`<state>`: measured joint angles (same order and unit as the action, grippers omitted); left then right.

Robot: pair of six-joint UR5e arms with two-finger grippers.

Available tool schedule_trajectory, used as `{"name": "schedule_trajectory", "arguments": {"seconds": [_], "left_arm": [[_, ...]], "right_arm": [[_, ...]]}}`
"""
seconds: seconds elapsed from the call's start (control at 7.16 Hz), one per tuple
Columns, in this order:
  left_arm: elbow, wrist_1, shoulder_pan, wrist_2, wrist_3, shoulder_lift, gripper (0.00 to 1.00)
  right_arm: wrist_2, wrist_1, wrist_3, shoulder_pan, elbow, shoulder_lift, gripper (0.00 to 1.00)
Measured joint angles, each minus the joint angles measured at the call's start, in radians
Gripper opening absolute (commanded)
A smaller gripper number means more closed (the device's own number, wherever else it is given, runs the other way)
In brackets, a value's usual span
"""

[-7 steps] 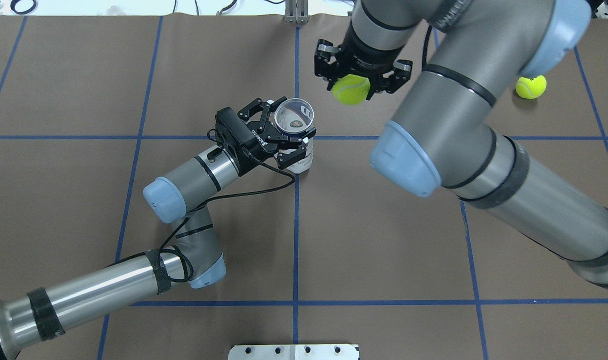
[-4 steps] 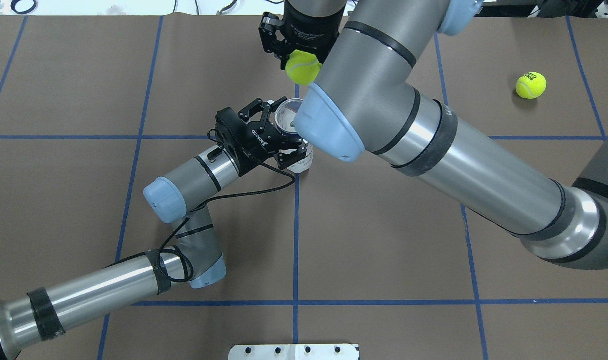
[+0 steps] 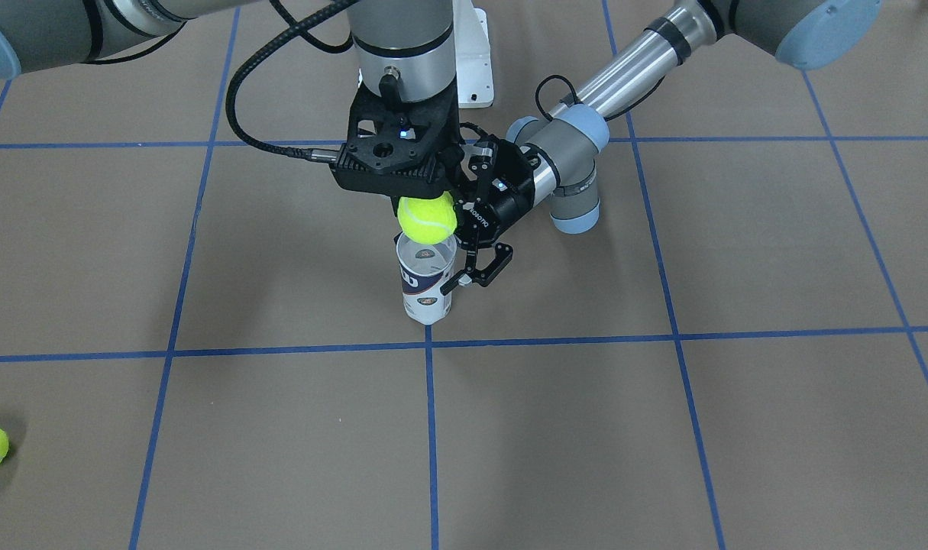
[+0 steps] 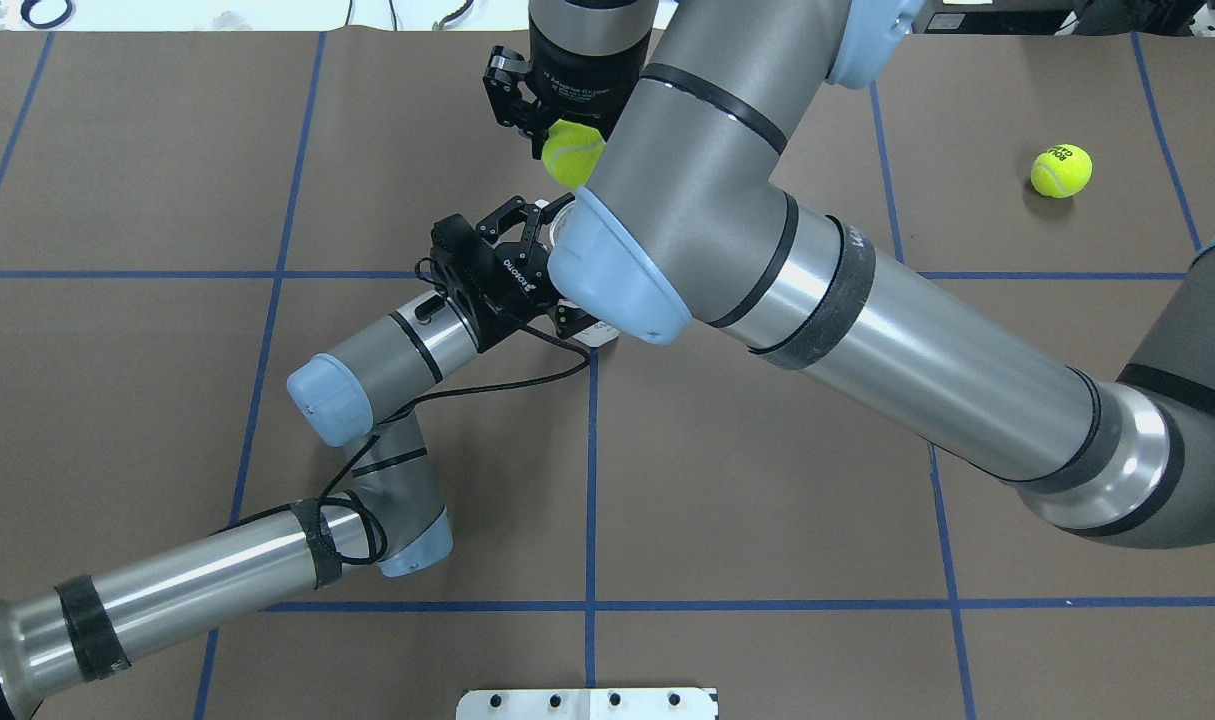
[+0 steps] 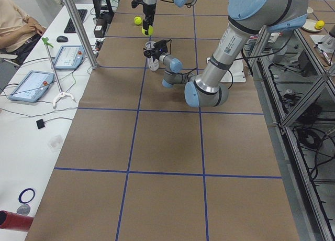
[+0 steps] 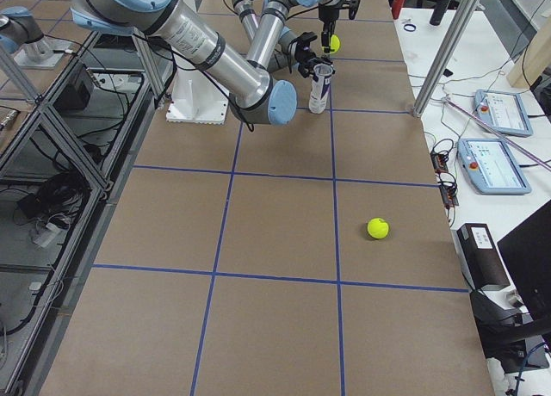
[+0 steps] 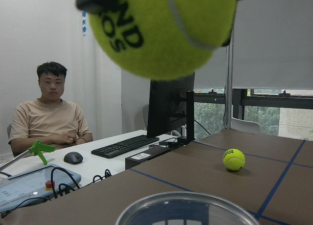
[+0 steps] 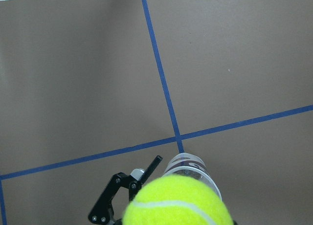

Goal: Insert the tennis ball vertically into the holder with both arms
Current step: 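Lower the ball into the tube and open the right gripper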

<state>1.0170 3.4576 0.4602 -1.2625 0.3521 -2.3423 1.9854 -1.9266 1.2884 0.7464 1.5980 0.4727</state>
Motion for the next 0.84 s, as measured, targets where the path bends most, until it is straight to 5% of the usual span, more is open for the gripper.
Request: {"name": "schedule_trajectory", "arguments": {"seconds": [0.84], "left_arm": [[0.0,0.0,0.001,0.0,-0.001,0.0,0.99]], "right_arm": [[0.001,0.0,-0.009,-0.001,0.003,0.002,0.99]]}}
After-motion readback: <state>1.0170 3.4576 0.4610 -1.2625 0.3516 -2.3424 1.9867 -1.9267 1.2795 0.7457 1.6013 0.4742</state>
